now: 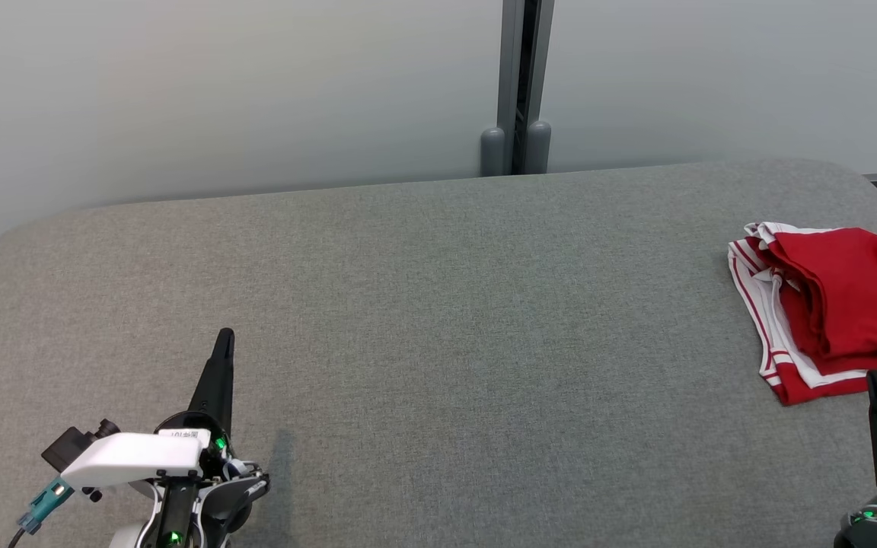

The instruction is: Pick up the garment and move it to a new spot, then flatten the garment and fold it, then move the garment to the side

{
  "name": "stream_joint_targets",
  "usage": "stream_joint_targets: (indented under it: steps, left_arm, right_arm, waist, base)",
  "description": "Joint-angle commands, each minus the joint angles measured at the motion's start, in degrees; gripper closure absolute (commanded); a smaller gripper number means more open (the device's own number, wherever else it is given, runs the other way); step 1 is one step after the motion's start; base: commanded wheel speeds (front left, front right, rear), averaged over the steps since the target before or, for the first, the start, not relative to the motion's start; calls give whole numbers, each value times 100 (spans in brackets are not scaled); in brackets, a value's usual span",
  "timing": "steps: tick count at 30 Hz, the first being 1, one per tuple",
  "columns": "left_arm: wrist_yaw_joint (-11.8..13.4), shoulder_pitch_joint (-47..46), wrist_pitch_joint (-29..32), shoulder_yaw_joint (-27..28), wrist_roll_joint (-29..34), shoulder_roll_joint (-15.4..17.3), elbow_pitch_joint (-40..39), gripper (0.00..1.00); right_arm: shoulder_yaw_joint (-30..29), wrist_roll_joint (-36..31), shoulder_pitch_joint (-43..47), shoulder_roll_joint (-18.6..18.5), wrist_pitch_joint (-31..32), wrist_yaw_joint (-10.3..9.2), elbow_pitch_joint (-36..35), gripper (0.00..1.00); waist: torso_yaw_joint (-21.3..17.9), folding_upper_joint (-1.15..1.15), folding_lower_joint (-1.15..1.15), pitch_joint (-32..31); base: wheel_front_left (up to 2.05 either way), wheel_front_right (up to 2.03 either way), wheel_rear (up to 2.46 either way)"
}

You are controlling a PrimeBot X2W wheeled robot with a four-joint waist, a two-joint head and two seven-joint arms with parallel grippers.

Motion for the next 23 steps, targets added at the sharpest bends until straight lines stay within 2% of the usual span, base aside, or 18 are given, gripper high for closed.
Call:
stream_joint_targets:
  steps: [1,23]
  left_arm:
    - [-32,-71,12,30,-46,33,-18,100]
    - [-33,-71,13,32,-45,32,-19,100]
  right_arm:
    - [-20,16,25,-50,32,0,-17,100]
    - [-18,17,25,-50,31,0,-18,100]
  waist:
    - [0,0,0,0]
    - [0,0,0,0]
  base:
    - [0,0,0]
    - [0,0,0]
